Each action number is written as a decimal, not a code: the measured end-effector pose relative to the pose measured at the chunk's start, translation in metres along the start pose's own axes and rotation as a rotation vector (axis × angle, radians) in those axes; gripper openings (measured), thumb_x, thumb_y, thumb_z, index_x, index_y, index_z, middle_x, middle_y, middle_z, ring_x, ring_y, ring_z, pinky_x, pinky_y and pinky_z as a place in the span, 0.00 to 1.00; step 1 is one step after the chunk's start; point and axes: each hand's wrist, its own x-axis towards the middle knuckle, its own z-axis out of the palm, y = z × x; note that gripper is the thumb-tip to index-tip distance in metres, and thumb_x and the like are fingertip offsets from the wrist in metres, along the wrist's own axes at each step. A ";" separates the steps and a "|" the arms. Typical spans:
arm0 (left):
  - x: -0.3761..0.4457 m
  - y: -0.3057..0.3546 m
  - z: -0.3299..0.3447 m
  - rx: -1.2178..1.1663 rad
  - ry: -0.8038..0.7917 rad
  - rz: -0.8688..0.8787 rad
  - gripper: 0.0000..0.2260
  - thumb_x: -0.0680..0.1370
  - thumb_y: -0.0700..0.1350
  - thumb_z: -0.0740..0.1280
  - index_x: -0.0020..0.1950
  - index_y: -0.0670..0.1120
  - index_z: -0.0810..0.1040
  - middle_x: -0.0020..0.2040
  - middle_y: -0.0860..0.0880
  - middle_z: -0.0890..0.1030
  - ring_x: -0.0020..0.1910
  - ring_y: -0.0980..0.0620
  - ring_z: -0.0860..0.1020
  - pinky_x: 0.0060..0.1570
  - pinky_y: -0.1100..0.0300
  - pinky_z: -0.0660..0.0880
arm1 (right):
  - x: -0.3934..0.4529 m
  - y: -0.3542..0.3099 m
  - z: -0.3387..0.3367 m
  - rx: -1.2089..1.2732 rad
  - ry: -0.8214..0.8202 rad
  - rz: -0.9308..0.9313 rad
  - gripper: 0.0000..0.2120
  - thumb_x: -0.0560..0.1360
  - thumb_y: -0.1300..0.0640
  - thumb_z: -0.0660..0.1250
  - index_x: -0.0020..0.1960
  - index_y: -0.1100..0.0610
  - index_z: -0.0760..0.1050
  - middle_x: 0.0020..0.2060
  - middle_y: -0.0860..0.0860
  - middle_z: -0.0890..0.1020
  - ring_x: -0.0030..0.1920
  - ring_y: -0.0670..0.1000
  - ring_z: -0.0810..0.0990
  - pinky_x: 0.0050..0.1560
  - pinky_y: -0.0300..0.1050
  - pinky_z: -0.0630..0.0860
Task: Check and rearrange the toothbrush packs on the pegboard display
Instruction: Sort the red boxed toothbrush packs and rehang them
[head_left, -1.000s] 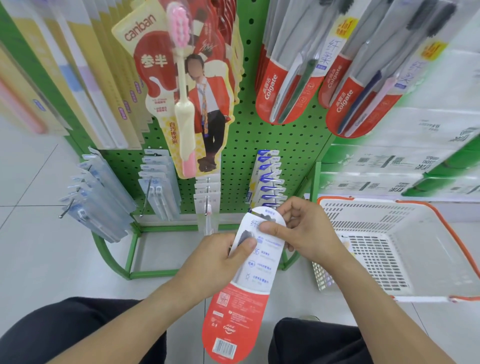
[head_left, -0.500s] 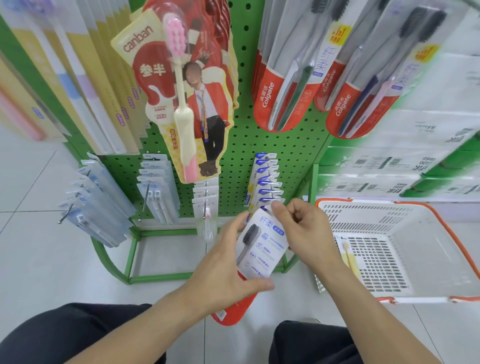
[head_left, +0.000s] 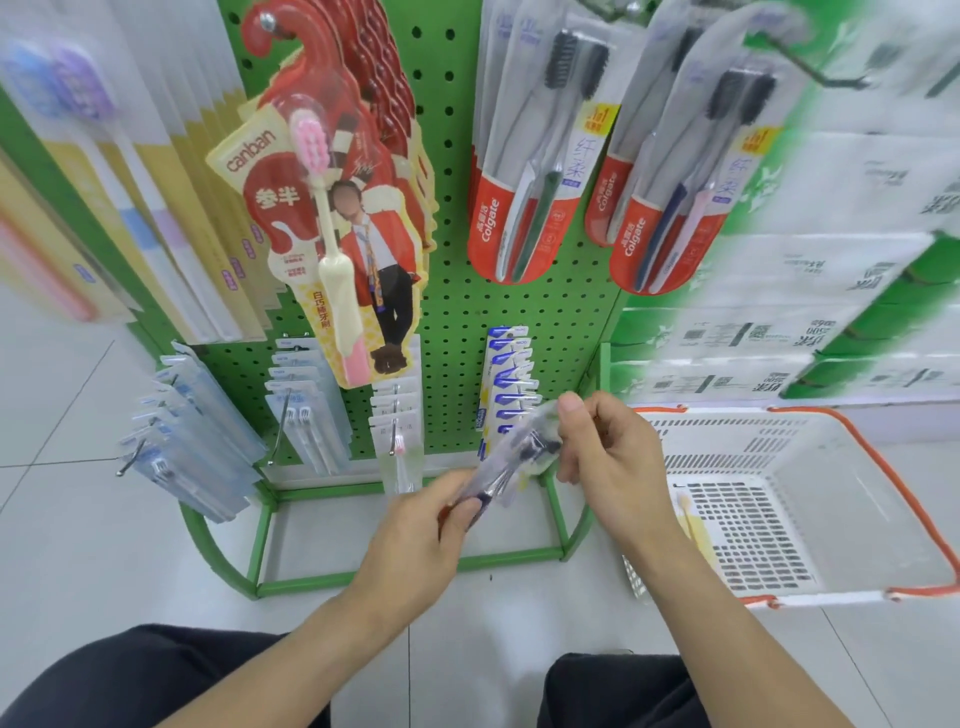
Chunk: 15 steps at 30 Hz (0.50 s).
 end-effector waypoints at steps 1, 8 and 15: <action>0.000 0.004 -0.001 -0.113 0.036 -0.069 0.10 0.81 0.40 0.67 0.54 0.55 0.81 0.40 0.60 0.84 0.37 0.53 0.81 0.41 0.57 0.78 | -0.002 -0.002 0.000 0.037 0.031 -0.034 0.16 0.74 0.40 0.69 0.39 0.53 0.73 0.29 0.51 0.78 0.30 0.48 0.75 0.34 0.48 0.73; -0.001 0.047 -0.005 -0.494 0.113 -0.175 0.08 0.80 0.36 0.68 0.57 0.44 0.81 0.46 0.49 0.88 0.44 0.48 0.86 0.44 0.58 0.82 | -0.008 -0.005 -0.011 0.190 -0.110 -0.094 0.28 0.71 0.51 0.79 0.67 0.46 0.71 0.53 0.49 0.81 0.48 0.53 0.82 0.46 0.53 0.80; 0.023 0.100 -0.003 -0.164 0.142 0.104 0.32 0.80 0.46 0.68 0.77 0.66 0.55 0.59 0.67 0.76 0.50 0.58 0.83 0.50 0.53 0.81 | 0.002 -0.042 -0.040 0.329 0.082 -0.213 0.27 0.71 0.60 0.77 0.66 0.45 0.72 0.49 0.53 0.82 0.49 0.55 0.82 0.45 0.52 0.77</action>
